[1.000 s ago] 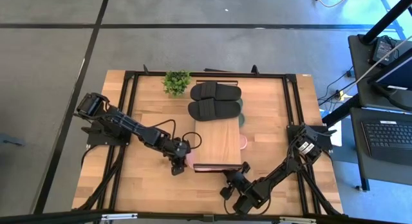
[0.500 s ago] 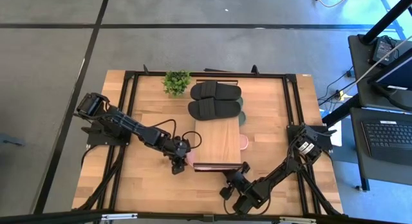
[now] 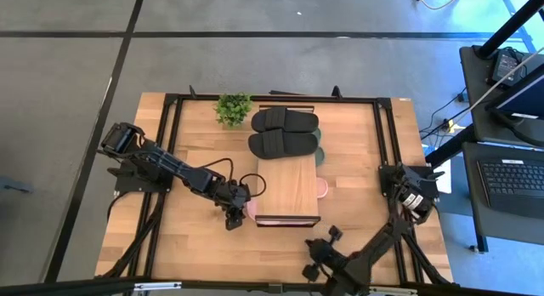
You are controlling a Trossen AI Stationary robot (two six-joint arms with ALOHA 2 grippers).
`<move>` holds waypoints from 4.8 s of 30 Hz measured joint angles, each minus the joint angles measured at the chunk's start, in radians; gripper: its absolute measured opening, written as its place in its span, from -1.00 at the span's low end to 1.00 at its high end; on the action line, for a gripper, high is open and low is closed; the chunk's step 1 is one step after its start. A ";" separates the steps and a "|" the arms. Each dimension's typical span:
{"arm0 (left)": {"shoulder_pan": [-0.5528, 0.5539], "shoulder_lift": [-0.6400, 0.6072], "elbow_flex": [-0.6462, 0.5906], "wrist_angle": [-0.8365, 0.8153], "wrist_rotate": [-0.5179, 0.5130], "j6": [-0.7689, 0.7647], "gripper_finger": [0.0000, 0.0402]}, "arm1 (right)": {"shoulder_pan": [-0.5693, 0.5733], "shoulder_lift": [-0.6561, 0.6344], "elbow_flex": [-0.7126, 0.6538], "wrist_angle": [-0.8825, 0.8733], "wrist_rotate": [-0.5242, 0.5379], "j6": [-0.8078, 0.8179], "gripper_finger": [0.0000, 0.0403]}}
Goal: Pick and place slides into the shelf
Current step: Adjust the pink slides under the shelf
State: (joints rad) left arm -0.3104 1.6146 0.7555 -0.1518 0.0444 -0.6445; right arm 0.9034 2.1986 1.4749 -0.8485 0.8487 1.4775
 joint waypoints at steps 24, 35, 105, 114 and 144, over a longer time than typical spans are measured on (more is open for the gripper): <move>0.038 0.000 0.000 -0.051 -0.077 -0.028 -0.06 | 0.007 -0.003 0.073 -0.641 -0.196 0.297 -0.95; 0.038 0.000 0.000 -0.038 -0.079 -0.034 -0.06 | -0.028 -0.002 0.071 -0.567 -0.053 0.296 -0.95; 0.040 0.000 0.000 -0.068 0.025 -0.052 -0.06 | -0.319 -0.953 -0.863 0.082 -0.345 0.347 -0.95; 0.040 0.000 0.000 -0.068 0.024 -0.052 -0.06 | -0.434 -0.935 -0.889 0.115 -0.312 0.332 -0.95; 0.040 0.000 0.000 -0.080 0.024 -0.034 -0.06 | -0.536 -0.740 -0.886 0.487 -0.419 0.099 -0.95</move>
State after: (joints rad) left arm -0.2703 1.6146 0.7551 -0.2321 0.0689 -0.6787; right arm 0.3672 1.4590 0.5884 -0.3614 0.4298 1.5767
